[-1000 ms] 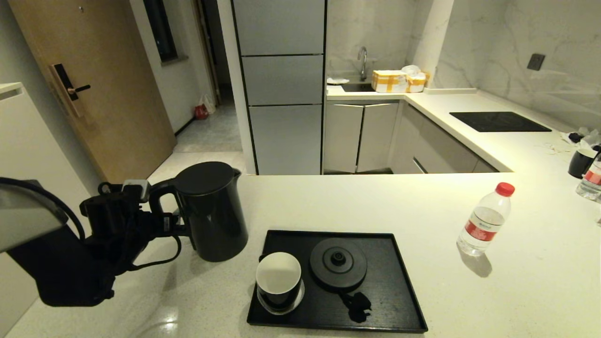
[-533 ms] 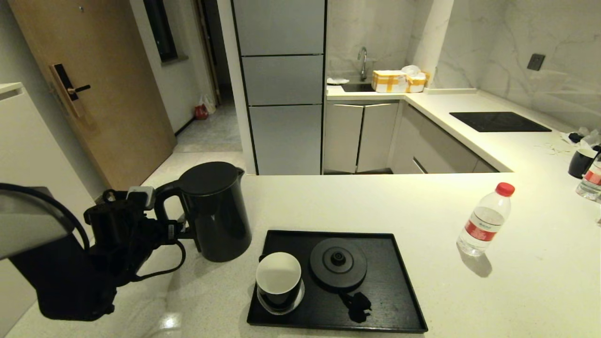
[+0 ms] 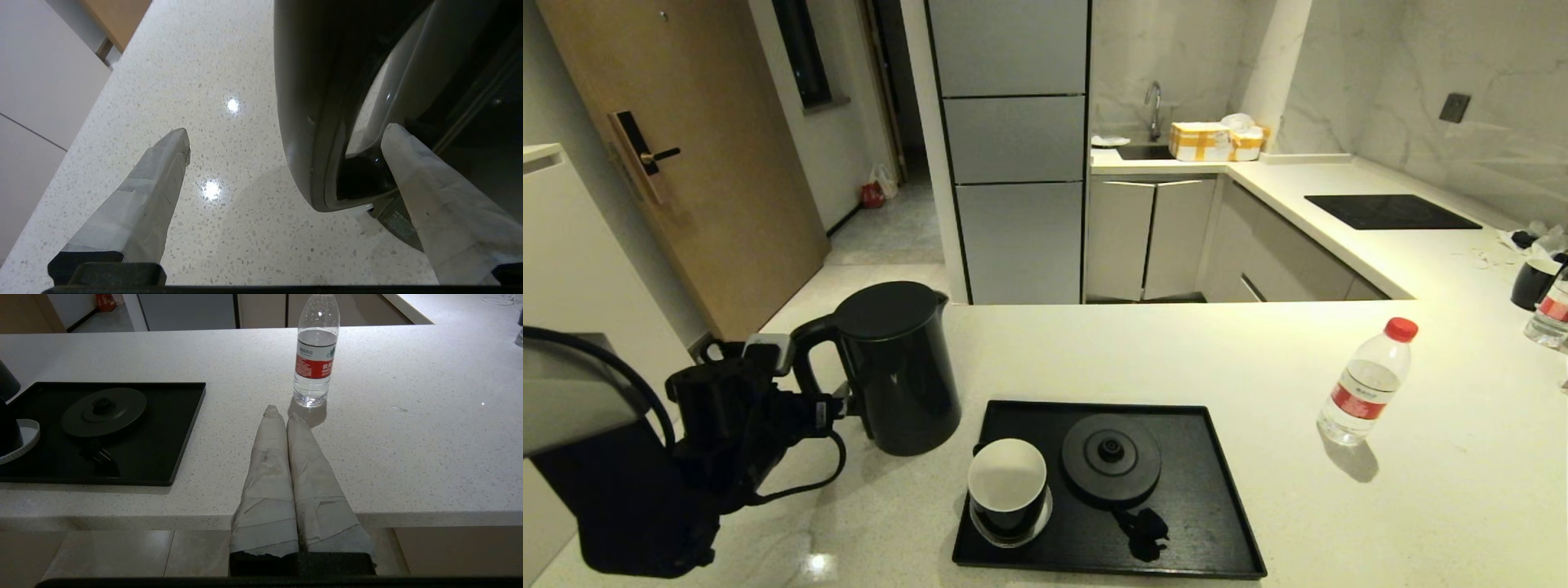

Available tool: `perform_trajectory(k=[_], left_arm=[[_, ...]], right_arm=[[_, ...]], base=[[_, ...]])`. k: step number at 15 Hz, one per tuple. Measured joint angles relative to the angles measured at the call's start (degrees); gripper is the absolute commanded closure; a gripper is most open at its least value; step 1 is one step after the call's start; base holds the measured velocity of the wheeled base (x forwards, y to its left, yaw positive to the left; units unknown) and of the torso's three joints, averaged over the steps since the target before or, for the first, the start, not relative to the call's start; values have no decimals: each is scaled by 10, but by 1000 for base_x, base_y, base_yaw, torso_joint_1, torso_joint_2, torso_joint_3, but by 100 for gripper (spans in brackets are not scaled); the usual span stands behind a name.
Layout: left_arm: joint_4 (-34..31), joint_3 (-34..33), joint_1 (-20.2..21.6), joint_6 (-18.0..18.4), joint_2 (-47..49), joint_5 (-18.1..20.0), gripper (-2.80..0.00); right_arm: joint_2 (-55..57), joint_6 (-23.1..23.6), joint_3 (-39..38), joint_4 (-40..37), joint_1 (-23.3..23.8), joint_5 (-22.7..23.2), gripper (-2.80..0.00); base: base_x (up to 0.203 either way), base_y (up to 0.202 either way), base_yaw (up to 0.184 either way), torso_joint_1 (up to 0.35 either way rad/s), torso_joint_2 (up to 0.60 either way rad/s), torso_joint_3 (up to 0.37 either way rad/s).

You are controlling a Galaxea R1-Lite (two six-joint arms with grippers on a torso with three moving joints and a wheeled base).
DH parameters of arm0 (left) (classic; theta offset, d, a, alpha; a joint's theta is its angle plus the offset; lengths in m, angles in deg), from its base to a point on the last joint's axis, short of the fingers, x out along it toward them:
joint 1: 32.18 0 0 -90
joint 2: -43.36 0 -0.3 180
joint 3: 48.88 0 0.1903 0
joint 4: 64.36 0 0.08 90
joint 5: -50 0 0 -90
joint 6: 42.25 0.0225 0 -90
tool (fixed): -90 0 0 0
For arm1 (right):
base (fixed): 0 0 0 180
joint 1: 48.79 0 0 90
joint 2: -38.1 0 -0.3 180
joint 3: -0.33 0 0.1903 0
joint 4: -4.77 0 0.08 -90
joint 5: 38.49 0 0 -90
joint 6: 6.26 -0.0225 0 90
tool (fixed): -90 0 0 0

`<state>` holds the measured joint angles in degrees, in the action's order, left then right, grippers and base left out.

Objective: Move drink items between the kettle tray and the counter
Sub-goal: Place it on the left

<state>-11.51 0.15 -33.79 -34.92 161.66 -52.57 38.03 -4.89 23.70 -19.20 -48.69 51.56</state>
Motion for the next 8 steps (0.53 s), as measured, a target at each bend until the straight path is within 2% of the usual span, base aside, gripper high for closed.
perform_trajectory(k=[8], left_arm=[[22, -28, -17, 0, -3, -12, -280]], right_arm=[[0, 0, 0, 0, 0, 0, 0]], base=[[0, 0, 0, 0, 0, 0]])
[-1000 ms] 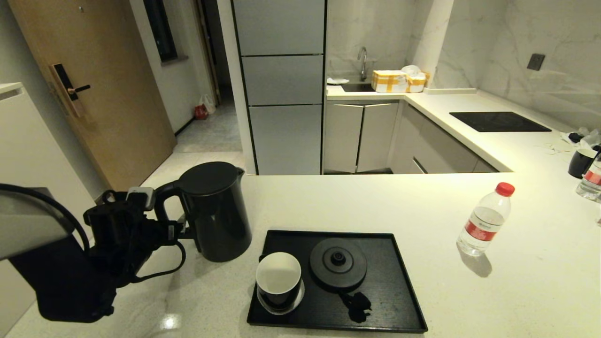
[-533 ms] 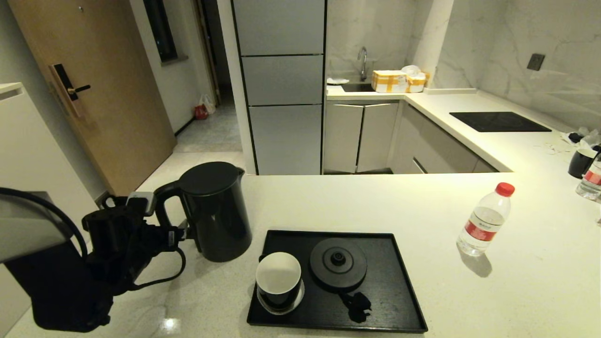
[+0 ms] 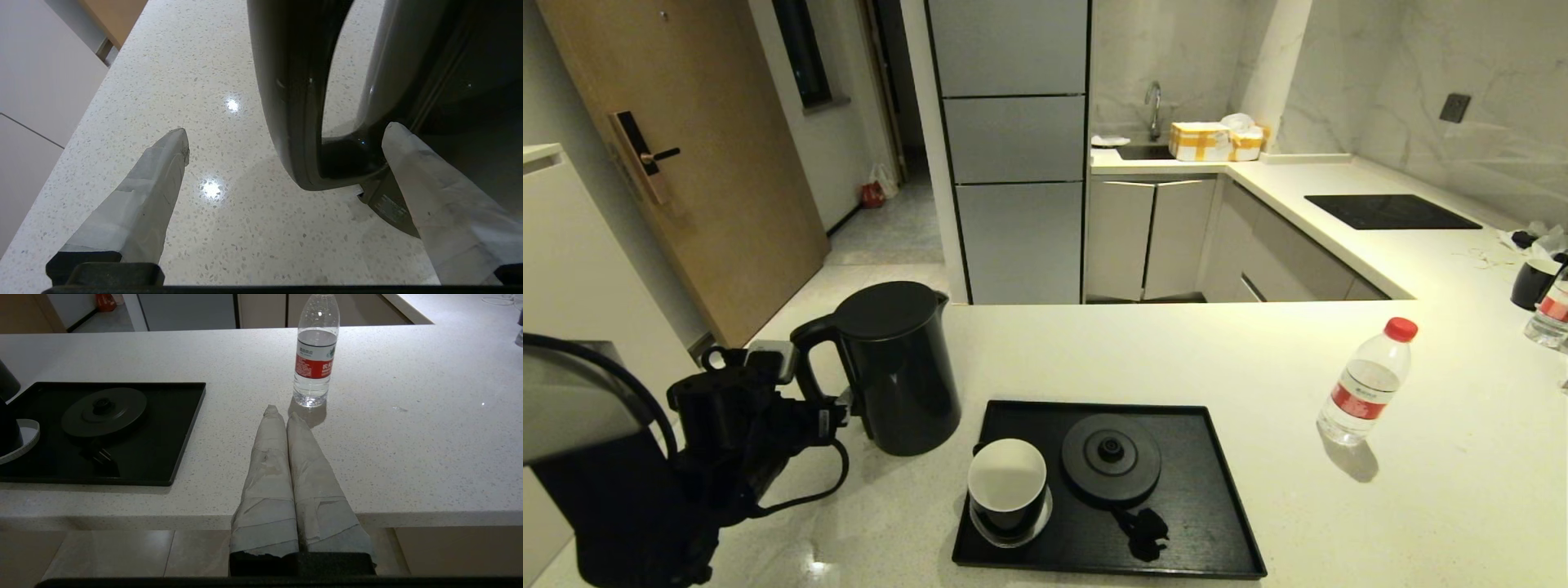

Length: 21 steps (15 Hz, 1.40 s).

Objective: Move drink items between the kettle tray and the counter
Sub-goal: Place it on the left, then return the bottled water to its original position

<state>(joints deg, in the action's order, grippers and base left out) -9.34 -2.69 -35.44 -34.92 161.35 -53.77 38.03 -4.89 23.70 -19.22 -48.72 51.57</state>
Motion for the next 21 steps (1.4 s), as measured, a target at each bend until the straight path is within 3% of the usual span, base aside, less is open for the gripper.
perform_trajectory(k=[8, 9, 13, 16, 19, 21], left_arm=[[10, -60, -7, 0, -62, -13, -280], [6, -70, -6, 0, -80, -12, 0], [-33, -114, -7, 0, -180, -13, 0], [-115, -129, -6, -1, -284, -13, 0], [-257, -113, -7, -8, -423, -12, 0], [-388, -71, -7, -21, -527, -7, 0]], right_arm=[[0, 0, 0, 0, 0, 0, 0], [0, 0, 0, 0, 0, 0, 0], [0, 0, 0, 0, 0, 0, 0], [0, 0, 0, 0, 0, 0, 0], [0, 0, 0, 0, 0, 0, 0], [0, 0, 0, 0, 0, 0, 0]], base=[[0, 0, 0, 0, 0, 0], [0, 0, 0, 0, 0, 0], [0, 0, 0, 0, 0, 0], [0, 0, 0, 0, 0, 0], [0, 0, 0, 0, 0, 0], [0, 0, 0, 0, 0, 0]])
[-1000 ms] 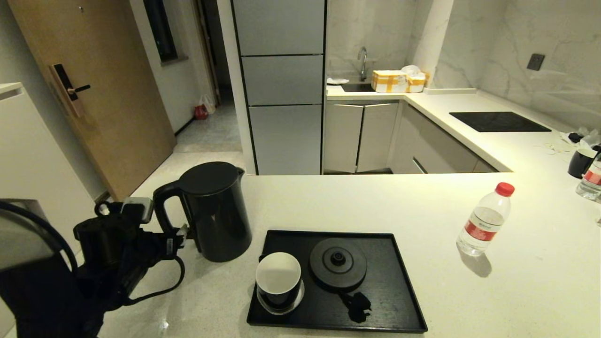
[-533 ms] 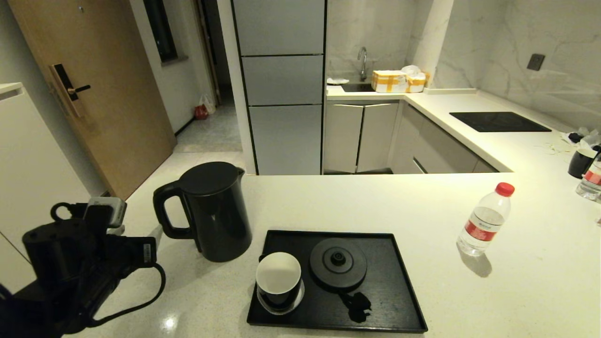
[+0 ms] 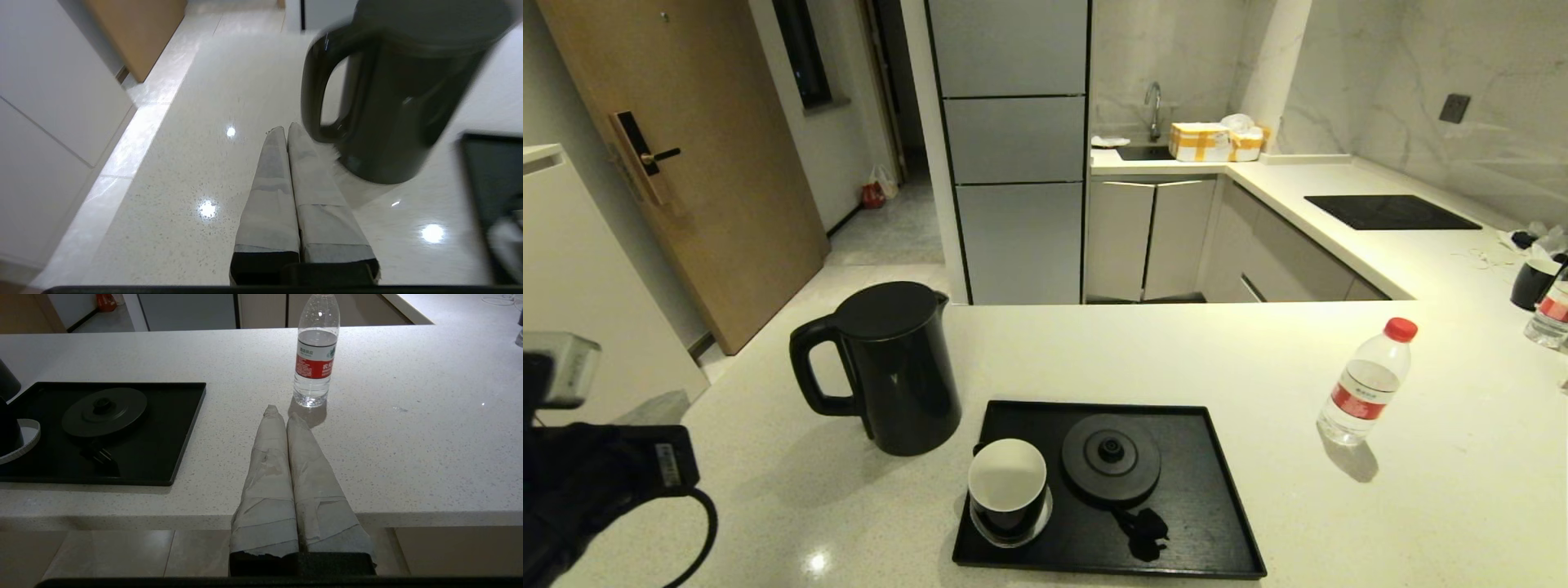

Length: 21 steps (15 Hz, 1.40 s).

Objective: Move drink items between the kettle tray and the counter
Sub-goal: Return the bottled water to its original position

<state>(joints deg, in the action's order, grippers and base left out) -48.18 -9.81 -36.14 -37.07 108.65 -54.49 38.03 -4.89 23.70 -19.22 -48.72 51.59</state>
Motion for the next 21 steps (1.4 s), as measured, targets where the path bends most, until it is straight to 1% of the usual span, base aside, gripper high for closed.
perform_trajectory(k=[1, 4, 5, 7, 9, 10, 11, 12, 14, 15, 17, 19, 20, 21], left_arm=[[-85, 38, 0, -13, -52, 9, 0], [-362, 205, 1, -67, -194, 64, 0], [-447, 244, 3, -79, -236, 74, 0], [-603, 305, 12, -90, -324, 87, 0], [-725, 328, 21, -94, -411, 95, 0], [-776, 326, 24, -95, -457, 100, 0], [-810, 316, 26, -95, -496, 106, 0], [-831, 297, 29, -96, -536, 115, 0], [-815, 223, 32, -98, -594, 133, 0], [-778, 175, 32, -99, -612, 138, 0], [-664, 70, 33, -93, -634, 144, 0], [-517, -54, 34, -72, -645, 148, 0], [-456, -98, 34, -63, -649, 148, 0], [-417, -129, 34, -59, -651, 146, 0]], right_arm=[[0, 0, 0, 0, 0, 0, 0], [0, 0, 0, 0, 0, 0, 0], [0, 0, 0, 0, 0, 0, 0], [0, 0, 0, 0, 0, 0, 0], [0, 0, 0, 0, 0, 0, 0], [0, 0, 0, 0, 0, 0, 0], [0, 0, 0, 0, 0, 0, 0], [0, 0, 0, 0, 0, 0, 0], [0, 0, 0, 0, 0, 0, 0], [0, 0, 0, 0, 0, 0, 0], [0, 0, 0, 0, 0, 0, 0], [0, 0, 0, 0, 0, -1, 0], [0, 0, 0, 0, 0, 0, 0], [0, 0, 0, 0, 1, 0, 0]], base=[[0, 0, 0, 0, 0, 0], [0, 0, 0, 0, 0, 0], [0, 0, 0, 0, 0, 0], [0, 0, 0, 0, 0, 0], [0, 0, 0, 0, 0, 0], [0, 0, 0, 0, 0, 0], [0, 0, 0, 0, 0, 0], [0, 0, 0, 0, 0, 0], [0, 0, 0, 0, 0, 0], [0, 0, 0, 0, 0, 0], [0, 0, 0, 0, 0, 0], [0, 0, 0, 0, 0, 0], [0, 0, 0, 0, 0, 0], [0, 0, 0, 0, 0, 0]])
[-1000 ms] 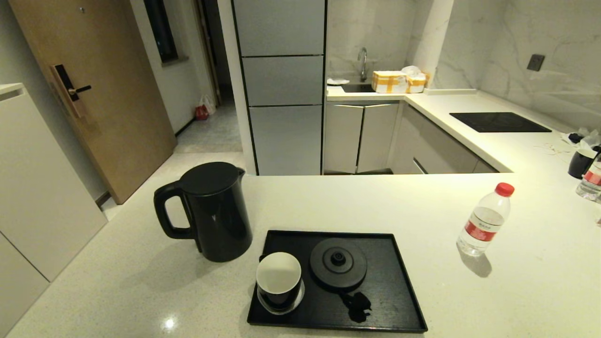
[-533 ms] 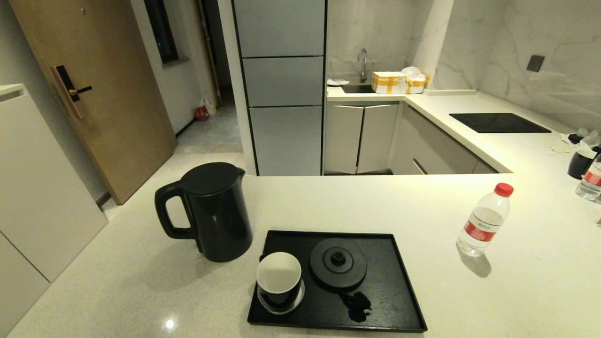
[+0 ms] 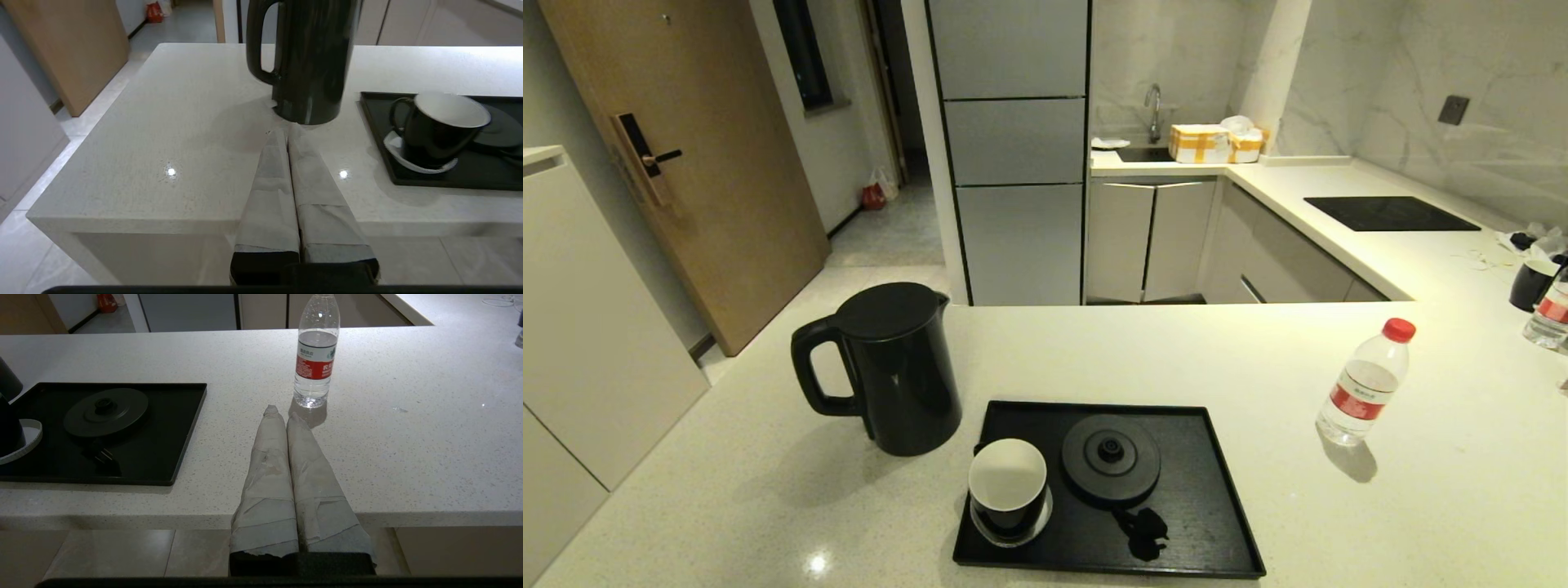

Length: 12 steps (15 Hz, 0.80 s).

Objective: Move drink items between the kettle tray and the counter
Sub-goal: Return the bottled water to its original position

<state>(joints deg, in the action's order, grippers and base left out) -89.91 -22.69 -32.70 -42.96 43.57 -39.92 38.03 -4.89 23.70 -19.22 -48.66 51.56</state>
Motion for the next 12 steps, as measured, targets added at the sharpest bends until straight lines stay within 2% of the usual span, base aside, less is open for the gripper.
perform_trajectory(k=[12], left_arm=[[6, -21, 0, 4, -3, -3, 0]], right_arm=[[0, 10, 0, 0, -1, 3, 0]], base=[[0, 0, 0, 0, 0, 0]])
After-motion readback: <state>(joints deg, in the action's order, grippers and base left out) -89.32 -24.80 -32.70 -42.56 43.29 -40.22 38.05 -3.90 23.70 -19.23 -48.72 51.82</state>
